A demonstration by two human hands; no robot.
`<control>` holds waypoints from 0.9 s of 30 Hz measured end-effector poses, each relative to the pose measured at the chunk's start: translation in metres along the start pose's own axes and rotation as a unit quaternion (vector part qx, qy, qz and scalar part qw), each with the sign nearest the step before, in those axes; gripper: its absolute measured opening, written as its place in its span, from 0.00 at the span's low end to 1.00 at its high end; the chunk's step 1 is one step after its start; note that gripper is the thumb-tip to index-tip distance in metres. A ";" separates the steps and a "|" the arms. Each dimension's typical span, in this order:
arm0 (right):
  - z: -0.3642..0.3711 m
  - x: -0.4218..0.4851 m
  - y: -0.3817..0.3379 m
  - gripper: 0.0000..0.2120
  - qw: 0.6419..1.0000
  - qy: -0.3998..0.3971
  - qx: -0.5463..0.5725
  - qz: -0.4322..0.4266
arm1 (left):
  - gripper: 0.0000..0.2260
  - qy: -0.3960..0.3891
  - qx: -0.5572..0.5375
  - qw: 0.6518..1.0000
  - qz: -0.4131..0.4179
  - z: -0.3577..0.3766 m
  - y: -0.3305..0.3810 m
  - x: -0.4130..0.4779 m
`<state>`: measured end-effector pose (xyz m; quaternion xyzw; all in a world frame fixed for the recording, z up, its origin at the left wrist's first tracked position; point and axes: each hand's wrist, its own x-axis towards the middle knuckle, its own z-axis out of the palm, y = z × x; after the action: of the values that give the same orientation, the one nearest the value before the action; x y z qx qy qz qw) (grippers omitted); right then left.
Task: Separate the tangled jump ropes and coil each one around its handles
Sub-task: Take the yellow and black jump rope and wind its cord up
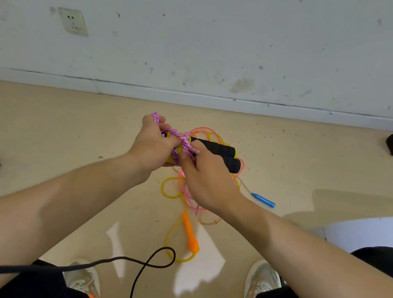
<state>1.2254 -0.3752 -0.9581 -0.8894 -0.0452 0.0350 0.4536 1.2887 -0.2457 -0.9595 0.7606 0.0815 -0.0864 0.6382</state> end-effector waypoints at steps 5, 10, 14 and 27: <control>0.008 -0.004 0.002 0.11 0.993 0.020 -0.103 -0.051 | 0.24 -0.001 -0.090 0.992 -0.092 -0.003 0.001 0.009; 0.015 -0.006 0.007 0.09 0.976 0.010 -0.204 -0.072 | 0.35 -0.013 -0.098 0.989 -0.110 -0.005 0.006 0.007; 0.011 -0.006 0.006 0.12 0.982 0.004 -0.170 -0.077 | 0.29 0.008 -0.086 0.990 -0.111 -0.005 0.010 0.006; -0.045 0.019 0.039 0.11 0.979 -0.138 0.138 0.065 | 0.17 -0.223 -0.063 0.970 -0.080 -0.042 0.037 0.000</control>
<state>1.2506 -0.4327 -0.9638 -0.8060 -0.0446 0.1931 0.5577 1.2981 -0.2109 -0.9169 0.6714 0.0028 -0.2989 0.6782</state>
